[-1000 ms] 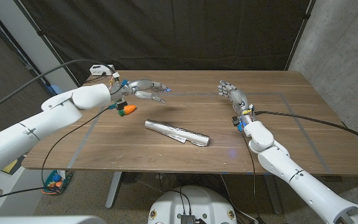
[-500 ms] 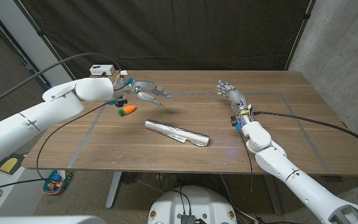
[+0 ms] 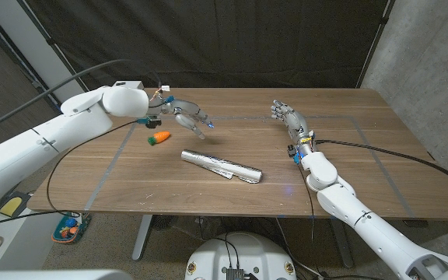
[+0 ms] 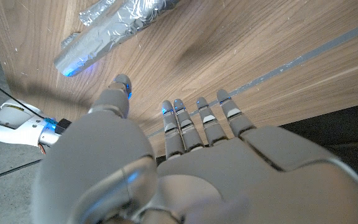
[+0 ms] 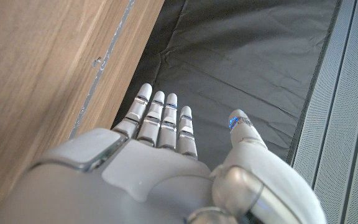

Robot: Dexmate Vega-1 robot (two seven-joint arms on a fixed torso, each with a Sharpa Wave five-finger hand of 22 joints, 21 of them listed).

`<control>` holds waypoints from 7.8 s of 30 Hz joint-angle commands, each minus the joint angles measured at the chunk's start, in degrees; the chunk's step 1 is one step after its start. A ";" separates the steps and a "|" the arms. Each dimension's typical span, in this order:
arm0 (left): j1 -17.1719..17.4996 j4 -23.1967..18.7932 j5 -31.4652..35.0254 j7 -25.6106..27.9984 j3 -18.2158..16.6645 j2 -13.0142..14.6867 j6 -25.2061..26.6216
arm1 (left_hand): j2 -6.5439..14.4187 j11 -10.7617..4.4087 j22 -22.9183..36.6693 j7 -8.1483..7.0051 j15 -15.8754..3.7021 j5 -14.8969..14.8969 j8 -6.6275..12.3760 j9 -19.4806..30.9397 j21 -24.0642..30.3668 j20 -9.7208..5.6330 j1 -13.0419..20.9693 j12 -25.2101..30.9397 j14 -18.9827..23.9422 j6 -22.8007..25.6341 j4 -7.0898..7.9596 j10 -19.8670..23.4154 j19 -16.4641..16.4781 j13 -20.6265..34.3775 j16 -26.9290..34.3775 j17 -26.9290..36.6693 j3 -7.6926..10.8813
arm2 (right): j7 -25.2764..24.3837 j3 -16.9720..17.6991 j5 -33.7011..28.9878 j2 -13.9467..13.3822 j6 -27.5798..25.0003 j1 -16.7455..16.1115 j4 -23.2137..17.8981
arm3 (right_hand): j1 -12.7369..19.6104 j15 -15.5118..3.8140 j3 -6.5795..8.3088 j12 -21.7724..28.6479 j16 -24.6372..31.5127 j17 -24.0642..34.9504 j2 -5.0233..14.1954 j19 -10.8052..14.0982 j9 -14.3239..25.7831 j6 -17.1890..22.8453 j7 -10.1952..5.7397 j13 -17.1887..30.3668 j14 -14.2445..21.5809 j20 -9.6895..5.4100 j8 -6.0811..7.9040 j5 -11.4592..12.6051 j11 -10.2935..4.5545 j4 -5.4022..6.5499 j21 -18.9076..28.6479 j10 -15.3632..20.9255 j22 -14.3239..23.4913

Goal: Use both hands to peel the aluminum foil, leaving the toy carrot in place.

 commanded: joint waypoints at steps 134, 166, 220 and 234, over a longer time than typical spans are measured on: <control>5.82 -8.28 42.61 -3.74 10.28 -11.94 -5.75 | 2.45 1.56 0.74 0.64 -3.73 0.61 4.23 1.52 0.99 -2.91 5.59 0.41 -2.29 7.99 1.59 -1.79 -0.87 2.31 1.48 3.22 -3.34 | 0.54 1.45 1.97 0.49 5.60 -6.07 0.25 | -3.47 0.08 -0.22 0.17 0.12 0.15 0.71 1.78 0.06 2.21 -0.21 0.12 2.04 0.39 -0.01 -0.49 0.16 1.46 -1.34 2.04 0.14; 10.54 -4.44 41.95 6.15 8.73 -11.90 -3.20 | 4.60 0.70 -1.27 1.73 -9.02 -0.68 6.95 0.87 12.55 -6.02 11.61 3.38 20.62 19.60 1.11 13.88 24.34 1.82 4.22 1.16 -2.66 | -0.44 0.95 0.91 0.59 3.96 -5.50 -0.43 | -3.69 -0.01 -0.07 0.14 0.20 0.07 0.71 2.20 0.06 2.24 -0.43 0.13 2.80 0.49 -0.09 -0.49 0.17 1.31 -1.64 2.39 0.15; 17.10 17.50 -21.34 26.28 -2.34 -21.56 -10.38 | 9.03 0.24 -0.23 6.55 -10.61 -0.91 9.56 4.00 20.98 -12.51 16.22 8.26 55.48 35.79 2.12 40.65 37.98 7.29 7.44 4.56 1.02 | -0.05 0.32 0.59 -1.05 -1.01 -3.32 -2.81 | -3.62 0.01 0.31 -0.03 -0.08 -0.07 0.67 2.61 0.06 2.14 -0.58 0.14 3.08 0.57 -0.19 -0.43 0.21 0.83 -2.15 2.56 0.17; 15.11 26.91 -36.99 21.72 -2.63 -27.04 -16.00 | 8.35 -0.11 -0.50 6.15 -10.37 -1.02 9.59 4.22 21.76 -13.13 15.88 8.68 54.23 35.88 2.40 40.57 38.05 8.28 6.10 4.68 0.67 | 0.54 -0.17 0.59 -1.43 -2.71 -1.76 -2.89 | -3.41 -0.04 0.50 -0.08 -0.17 -0.11 0.63 2.62 0.07 2.12 -0.53 0.14 3.07 0.55 -0.19 -0.39 0.23 0.57 -2.33 2.58 0.18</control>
